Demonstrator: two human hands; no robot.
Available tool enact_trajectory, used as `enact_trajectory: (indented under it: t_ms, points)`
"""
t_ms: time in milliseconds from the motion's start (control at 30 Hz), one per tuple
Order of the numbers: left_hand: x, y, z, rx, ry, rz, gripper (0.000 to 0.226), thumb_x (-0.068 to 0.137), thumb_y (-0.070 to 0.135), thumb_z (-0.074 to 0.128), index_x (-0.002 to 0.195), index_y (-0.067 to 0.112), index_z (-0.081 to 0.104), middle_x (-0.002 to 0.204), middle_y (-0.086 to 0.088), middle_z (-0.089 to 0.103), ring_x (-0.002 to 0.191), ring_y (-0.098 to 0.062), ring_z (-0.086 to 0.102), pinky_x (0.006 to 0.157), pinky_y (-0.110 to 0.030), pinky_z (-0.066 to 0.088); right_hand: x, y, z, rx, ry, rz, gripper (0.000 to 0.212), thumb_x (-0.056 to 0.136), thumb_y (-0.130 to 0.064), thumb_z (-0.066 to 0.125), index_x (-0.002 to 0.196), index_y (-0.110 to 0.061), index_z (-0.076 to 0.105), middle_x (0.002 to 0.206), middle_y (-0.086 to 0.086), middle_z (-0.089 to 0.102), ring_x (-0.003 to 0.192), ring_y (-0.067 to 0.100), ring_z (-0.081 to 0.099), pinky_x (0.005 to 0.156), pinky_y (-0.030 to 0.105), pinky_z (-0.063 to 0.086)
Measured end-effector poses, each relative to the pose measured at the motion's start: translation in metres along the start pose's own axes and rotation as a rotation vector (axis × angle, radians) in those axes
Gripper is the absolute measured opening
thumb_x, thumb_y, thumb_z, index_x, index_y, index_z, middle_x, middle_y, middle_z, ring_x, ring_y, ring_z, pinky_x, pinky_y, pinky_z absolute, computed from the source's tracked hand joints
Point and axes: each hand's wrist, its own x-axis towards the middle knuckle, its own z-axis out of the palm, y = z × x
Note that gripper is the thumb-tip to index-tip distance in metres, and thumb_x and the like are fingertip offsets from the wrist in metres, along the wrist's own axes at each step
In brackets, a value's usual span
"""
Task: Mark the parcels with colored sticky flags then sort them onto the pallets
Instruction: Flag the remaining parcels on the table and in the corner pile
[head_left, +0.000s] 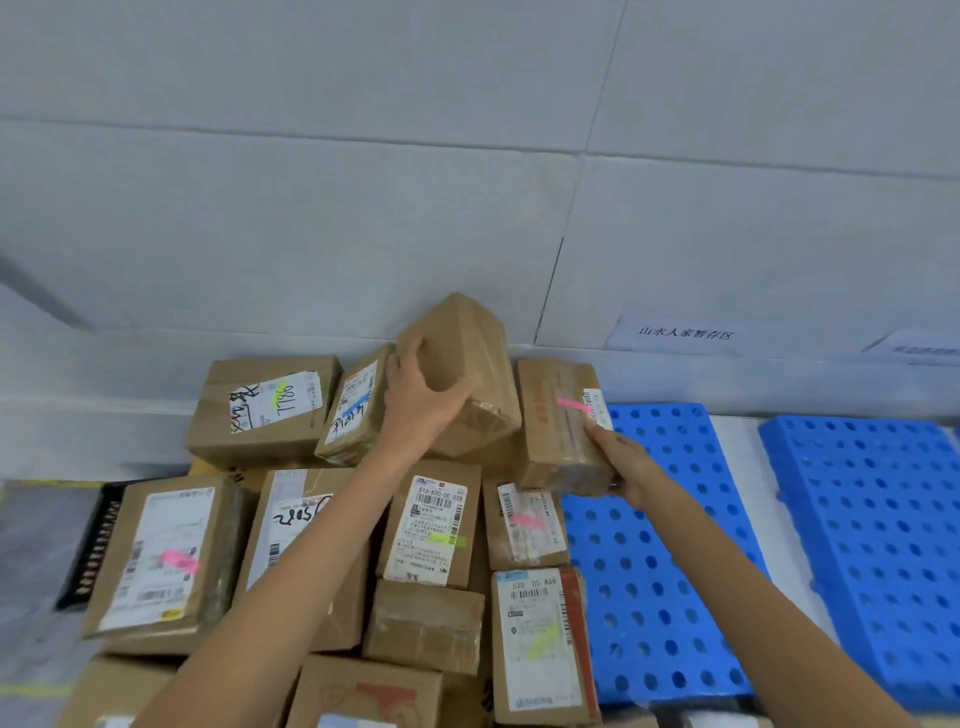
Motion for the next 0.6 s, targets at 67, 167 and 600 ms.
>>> enact_trajectory:
  t_ms: [67, 167, 600]
  points:
    - [-0.012, 0.001, -0.024, -0.302, -0.045, -0.088, 0.064, 0.085, 0.041, 0.061, 0.141, 0.028, 0.033, 0.134, 0.003, 0.046, 0.116, -0.019, 0.048, 0.087, -0.034, 0.046, -0.002, -0.004, 0.025, -0.049, -0.056, -0.031, 0.048, 0.088, -0.043, 0.060, 0.124, -0.010, 0.054, 0.122, 0.014, 0.059, 0.104, 0.030, 0.058, 0.090, 0.046, 0.052]
    - [-0.037, -0.001, -0.045, -0.808, -0.126, -0.194, 0.029, 0.094, 0.034, 0.047, 0.116, 0.018, 0.058, 0.109, -0.005, 0.064, 0.105, -0.022, 0.057, 0.078, -0.033, 0.048, -0.023, -0.009, 0.052, -0.266, 0.020, -0.194, 0.047, 0.096, -0.035, 0.049, 0.134, -0.008, 0.045, 0.132, 0.014, 0.052, 0.114, 0.029, 0.053, 0.096, 0.039, 0.045]
    - [-0.162, 0.015, 0.051, -1.077, -0.223, -0.253, 0.042, 0.098, 0.031, 0.033, 0.128, 0.010, 0.056, 0.128, -0.017, 0.059, 0.115, -0.029, 0.058, 0.097, -0.043, 0.045, -0.145, -0.002, -0.038, 0.245, -0.635, -0.286, 0.061, 0.091, -0.066, 0.025, 0.122, -0.027, 0.060, 0.118, 0.005, 0.066, 0.105, 0.020, 0.065, 0.076, 0.033, 0.055]
